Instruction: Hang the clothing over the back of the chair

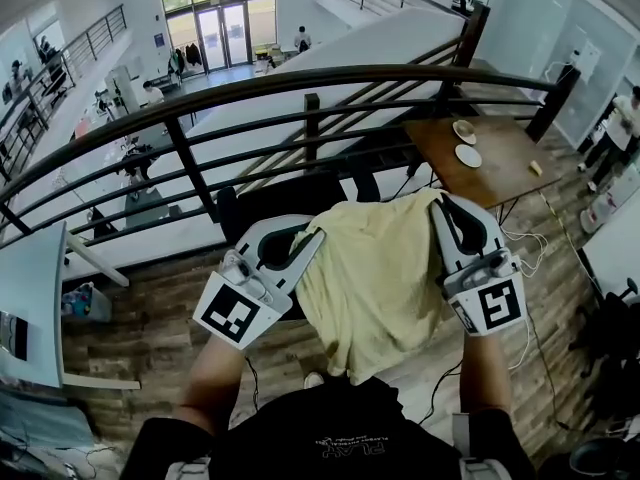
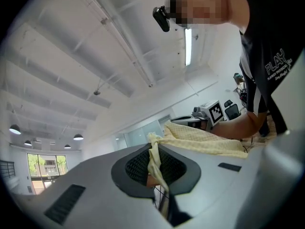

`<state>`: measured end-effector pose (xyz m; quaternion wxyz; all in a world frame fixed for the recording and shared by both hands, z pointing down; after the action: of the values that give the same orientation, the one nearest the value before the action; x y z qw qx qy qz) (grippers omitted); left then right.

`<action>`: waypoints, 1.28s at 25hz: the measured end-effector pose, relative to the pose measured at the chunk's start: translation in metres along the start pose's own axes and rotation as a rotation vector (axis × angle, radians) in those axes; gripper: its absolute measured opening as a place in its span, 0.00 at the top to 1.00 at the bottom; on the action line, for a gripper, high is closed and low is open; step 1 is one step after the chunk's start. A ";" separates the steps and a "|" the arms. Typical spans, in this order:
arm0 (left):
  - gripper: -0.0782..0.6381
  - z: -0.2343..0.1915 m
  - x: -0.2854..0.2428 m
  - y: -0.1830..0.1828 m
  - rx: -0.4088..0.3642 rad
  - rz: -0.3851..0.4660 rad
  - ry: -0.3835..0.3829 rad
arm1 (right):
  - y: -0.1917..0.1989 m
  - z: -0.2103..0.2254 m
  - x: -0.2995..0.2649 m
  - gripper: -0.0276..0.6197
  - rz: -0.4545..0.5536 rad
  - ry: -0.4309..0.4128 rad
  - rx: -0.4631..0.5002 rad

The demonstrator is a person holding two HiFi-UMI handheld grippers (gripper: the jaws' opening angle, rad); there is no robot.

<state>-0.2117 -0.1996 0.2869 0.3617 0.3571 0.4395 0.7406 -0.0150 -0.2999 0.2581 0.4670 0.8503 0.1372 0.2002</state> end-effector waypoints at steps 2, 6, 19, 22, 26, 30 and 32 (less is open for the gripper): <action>0.86 -0.005 -0.003 0.004 -0.005 -0.012 -0.008 | 0.003 0.003 -0.006 0.91 -0.004 -0.015 0.005; 0.86 -0.013 -0.012 0.011 -0.016 -0.036 -0.019 | 0.013 0.011 -0.018 0.91 -0.015 -0.051 0.014; 0.86 -0.027 -0.039 0.040 -0.030 -0.170 -0.057 | 0.039 0.020 -0.051 0.91 -0.020 -0.189 0.076; 0.86 -0.029 -0.046 0.048 -0.013 -0.195 -0.083 | 0.051 0.030 -0.053 0.91 -0.020 -0.226 0.062; 0.86 -0.047 -0.060 0.060 0.017 -0.227 -0.111 | 0.067 0.049 -0.073 0.91 -0.037 -0.276 0.038; 0.86 -0.052 -0.063 0.081 0.051 -0.283 -0.128 | 0.093 0.050 -0.082 0.91 -0.091 -0.341 0.079; 0.86 -0.051 -0.066 0.090 0.063 -0.310 -0.129 | 0.106 0.048 -0.084 0.91 -0.139 -0.374 0.124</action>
<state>-0.2427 -0.3077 0.3360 0.4875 0.3430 0.4883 0.6374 -0.0616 -0.4263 0.3074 0.4439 0.8882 0.1184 -0.0025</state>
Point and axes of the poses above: the fingertips, and each gripper's own axes: x backward along the fingers, z to its right, y out of its underside, the point moved 5 cm from there along x, backward along the fingers, and after that the axes turned 1 degree about -y, right-handed, at the moved point
